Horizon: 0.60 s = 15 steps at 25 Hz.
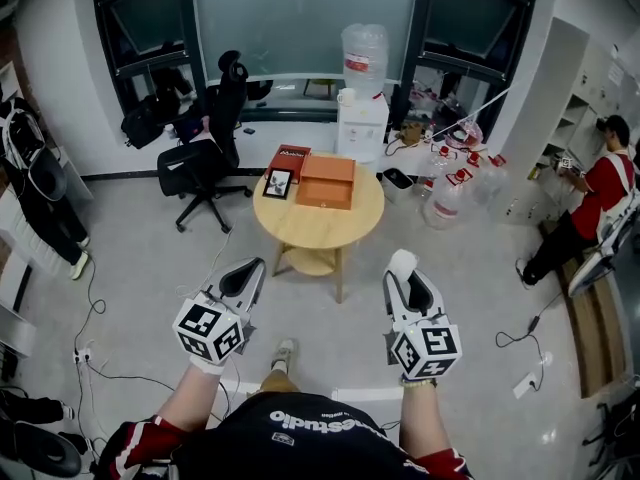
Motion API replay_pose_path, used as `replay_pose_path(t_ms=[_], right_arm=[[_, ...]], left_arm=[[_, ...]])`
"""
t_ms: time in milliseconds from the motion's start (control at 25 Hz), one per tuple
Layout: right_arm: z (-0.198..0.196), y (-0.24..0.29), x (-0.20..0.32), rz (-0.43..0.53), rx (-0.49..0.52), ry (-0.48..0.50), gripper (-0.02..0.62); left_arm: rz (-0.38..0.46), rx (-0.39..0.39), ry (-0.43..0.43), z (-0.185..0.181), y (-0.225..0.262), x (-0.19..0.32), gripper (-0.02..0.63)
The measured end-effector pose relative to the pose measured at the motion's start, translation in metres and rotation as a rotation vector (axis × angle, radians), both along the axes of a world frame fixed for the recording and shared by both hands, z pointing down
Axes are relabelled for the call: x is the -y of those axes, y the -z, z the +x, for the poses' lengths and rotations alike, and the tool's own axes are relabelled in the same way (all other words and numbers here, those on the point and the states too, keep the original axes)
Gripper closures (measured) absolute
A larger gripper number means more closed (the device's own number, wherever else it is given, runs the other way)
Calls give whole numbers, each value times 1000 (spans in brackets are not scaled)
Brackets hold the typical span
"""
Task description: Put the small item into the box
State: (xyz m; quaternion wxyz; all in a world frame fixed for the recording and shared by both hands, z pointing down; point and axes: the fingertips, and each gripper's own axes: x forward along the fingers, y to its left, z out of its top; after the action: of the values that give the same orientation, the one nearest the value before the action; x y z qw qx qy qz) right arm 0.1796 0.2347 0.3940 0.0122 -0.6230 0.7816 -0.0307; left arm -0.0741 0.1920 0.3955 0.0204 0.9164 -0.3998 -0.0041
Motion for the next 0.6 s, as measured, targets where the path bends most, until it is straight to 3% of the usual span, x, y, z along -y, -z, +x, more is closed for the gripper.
replay_pose_path(t_ms=[600], right_arm=[[4,-11,55,-77,0,-13,414]], left_arm=[[-31,-32,-4,-1,-8,69,584]])
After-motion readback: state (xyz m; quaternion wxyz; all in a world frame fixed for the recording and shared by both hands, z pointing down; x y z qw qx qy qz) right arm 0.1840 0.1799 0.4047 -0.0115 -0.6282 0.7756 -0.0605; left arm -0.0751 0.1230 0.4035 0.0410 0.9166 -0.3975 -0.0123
